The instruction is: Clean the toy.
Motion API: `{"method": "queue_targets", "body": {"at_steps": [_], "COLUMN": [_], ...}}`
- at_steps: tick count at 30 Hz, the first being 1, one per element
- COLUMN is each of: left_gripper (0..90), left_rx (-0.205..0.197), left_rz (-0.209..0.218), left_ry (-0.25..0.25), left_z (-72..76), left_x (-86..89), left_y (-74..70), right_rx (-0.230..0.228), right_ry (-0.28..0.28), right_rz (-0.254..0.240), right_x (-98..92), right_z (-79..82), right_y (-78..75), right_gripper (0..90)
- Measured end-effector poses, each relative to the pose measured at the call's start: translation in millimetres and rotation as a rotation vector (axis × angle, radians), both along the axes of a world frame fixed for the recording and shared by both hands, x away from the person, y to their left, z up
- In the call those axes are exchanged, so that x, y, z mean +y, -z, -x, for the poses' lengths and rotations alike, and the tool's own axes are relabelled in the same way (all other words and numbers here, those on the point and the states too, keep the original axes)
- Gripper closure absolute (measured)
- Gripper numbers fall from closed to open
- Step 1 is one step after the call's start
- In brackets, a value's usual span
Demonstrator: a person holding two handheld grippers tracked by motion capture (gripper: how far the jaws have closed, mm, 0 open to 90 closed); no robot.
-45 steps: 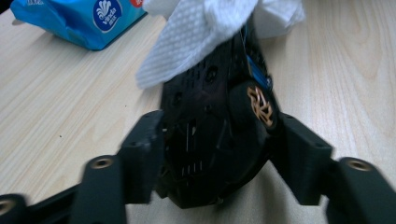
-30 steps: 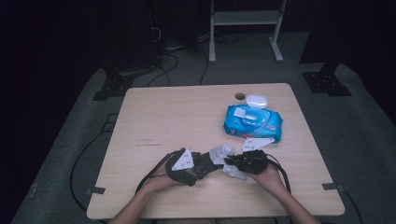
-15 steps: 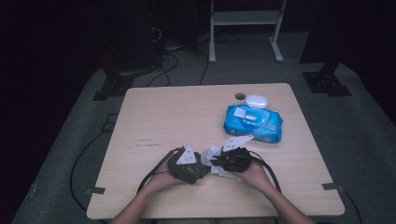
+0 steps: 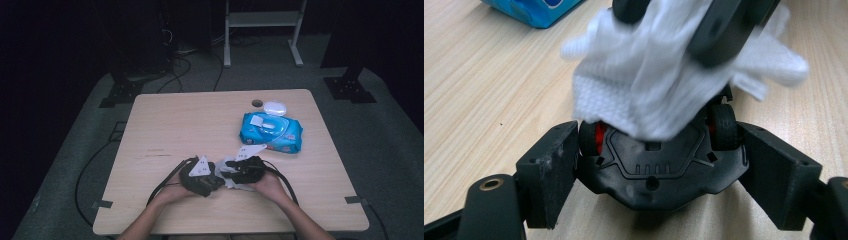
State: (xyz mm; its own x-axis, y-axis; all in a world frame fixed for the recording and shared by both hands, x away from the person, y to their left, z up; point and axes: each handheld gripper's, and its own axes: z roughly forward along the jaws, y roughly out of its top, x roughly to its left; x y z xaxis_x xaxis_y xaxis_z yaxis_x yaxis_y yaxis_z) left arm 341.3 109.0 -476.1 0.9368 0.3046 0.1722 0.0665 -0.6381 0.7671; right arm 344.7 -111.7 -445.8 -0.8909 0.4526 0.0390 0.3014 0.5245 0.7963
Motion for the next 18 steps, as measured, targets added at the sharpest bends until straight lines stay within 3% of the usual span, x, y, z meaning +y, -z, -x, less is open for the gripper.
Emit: {"method": "queue_targets", "body": {"at_steps": [1, 2, 3, 5, 9, 12, 13, 18], "left_gripper": [20.3, 19.2, 16.3, 14.4, 14.4, 21.5, 22.3, 23.0], "left_rx": [0.017, 0.017, 0.042, 0.070, 0.114, 0.108, 0.089, 0.088], "left_rz": [0.006, 0.006, 0.007, 0.005, -0.008, -0.014, -0.014, -0.018], "left_ry": [-0.006, -0.006, -0.028, -0.042, -0.061, -0.037, -0.036, -0.038], "left_z": [-1.1, -1.1, -3.9, -7.4, -10.7, -10.6, -9.5, -8.6], "left_x": [0.4, 0.4, 0.4, 0.5, 1.0, 1.6, 0.3, 0.1], "left_y": [1.3, 1.3, 2.8, 2.9, 5.1, 5.0, 4.2, 4.0], "right_rx": [0.011, 0.011, 0.011, 0.034, 0.026, 0.032, 0.025, 0.022], "right_ry": [0.000, 0.000, 0.004, 0.004, 0.010, 0.011, 0.010, 0.008], "right_rz": [0.020, 0.020, 0.013, 0.002, -0.001, -0.004, -0.002, -0.002], "right_x": [5.1, 5.1, 4.6, 2.8, -3.0, -5.7, -6.4, -6.1], "right_z": [-2.2, -2.2, -3.1, -3.5, -2.9, -2.9, -2.6, -2.7], "right_y": [4.8, 4.8, 6.7, 7.1, 6.8, 6.6, 6.7, 7.2], "right_gripper": [67.6, 67.6, 76.8, 79.6, 81.9, 82.2, 82.2, 82.4]}}
